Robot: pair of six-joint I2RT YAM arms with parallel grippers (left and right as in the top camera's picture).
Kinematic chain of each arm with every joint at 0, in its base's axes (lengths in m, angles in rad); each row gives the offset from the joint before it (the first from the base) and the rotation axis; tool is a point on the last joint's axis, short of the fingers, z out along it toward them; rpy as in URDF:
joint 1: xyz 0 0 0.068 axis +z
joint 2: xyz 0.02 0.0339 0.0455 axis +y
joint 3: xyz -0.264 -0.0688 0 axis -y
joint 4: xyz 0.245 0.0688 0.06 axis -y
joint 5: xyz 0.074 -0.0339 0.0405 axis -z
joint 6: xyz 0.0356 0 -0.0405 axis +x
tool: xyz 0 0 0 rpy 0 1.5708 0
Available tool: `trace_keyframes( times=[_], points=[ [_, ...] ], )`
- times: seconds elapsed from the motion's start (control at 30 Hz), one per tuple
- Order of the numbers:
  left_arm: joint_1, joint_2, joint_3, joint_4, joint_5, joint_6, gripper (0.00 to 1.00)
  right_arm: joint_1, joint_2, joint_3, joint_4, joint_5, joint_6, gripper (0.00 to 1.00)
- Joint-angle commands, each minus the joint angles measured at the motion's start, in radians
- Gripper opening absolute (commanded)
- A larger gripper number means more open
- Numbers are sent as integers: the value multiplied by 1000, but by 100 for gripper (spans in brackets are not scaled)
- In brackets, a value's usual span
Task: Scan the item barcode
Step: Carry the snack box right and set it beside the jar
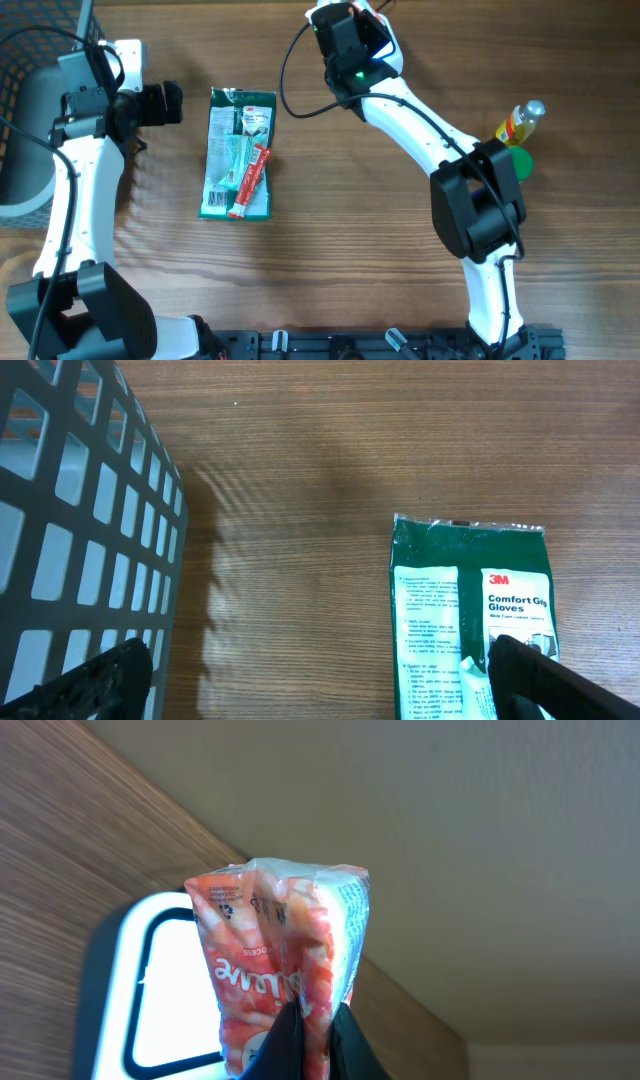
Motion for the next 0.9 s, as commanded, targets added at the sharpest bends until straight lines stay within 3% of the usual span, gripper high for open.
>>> trace_keyframes(
  times=[0.0,0.37,0.57,0.7,0.87],
  points=[
    [3,-13,13,3,12,14,100,-25,34,8,7,29,-5,4],
    [3,-13,13,3,11,14,100,-40,93,-19,16,6,3,4],
    [3,-13,13,3,12,14,100,-38,17,-7,-19,167,0,4],
    [3,-13,13,3,12,14,100,-38,-187,-7,-259,106,146,4],
    [3,-13,13,3,12,14,100,-91,-400,-7,-777,-328,538,4]
  ],
)
